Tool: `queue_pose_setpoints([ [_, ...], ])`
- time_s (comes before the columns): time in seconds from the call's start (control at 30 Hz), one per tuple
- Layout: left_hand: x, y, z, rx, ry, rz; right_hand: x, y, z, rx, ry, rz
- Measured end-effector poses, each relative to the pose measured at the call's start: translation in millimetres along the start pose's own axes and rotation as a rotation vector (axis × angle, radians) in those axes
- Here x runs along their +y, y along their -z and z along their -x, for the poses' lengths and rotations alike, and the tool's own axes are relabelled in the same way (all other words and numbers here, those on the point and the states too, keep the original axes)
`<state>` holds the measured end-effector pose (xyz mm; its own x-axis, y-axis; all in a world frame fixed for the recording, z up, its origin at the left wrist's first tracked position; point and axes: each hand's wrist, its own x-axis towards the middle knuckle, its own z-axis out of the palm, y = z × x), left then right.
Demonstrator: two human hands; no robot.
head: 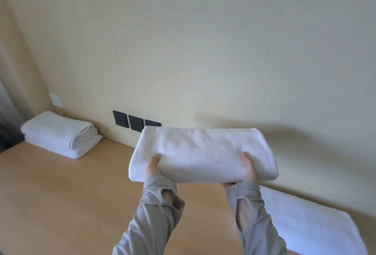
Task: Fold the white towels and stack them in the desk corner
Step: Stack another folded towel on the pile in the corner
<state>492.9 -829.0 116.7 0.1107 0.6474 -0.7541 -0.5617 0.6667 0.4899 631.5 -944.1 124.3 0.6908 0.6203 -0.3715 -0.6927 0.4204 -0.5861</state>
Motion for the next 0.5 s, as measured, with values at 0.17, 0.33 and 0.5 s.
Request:
queue_pose_setpoints([
  [0.17, 126, 86, 2, 0.045, -0.094, 0.179, 112, -93, 42, -0.133, -0.092, 0.056],
  [0.33, 242, 183, 15, 0.061, -0.259, 0.371, 226, -182, 97, -0.25, -0.233, 0.112],
  [0.5, 324, 268, 24, 0.089, -0.45, 0.472, 327, -247, 145, -0.322, -0.383, 0.195],
])
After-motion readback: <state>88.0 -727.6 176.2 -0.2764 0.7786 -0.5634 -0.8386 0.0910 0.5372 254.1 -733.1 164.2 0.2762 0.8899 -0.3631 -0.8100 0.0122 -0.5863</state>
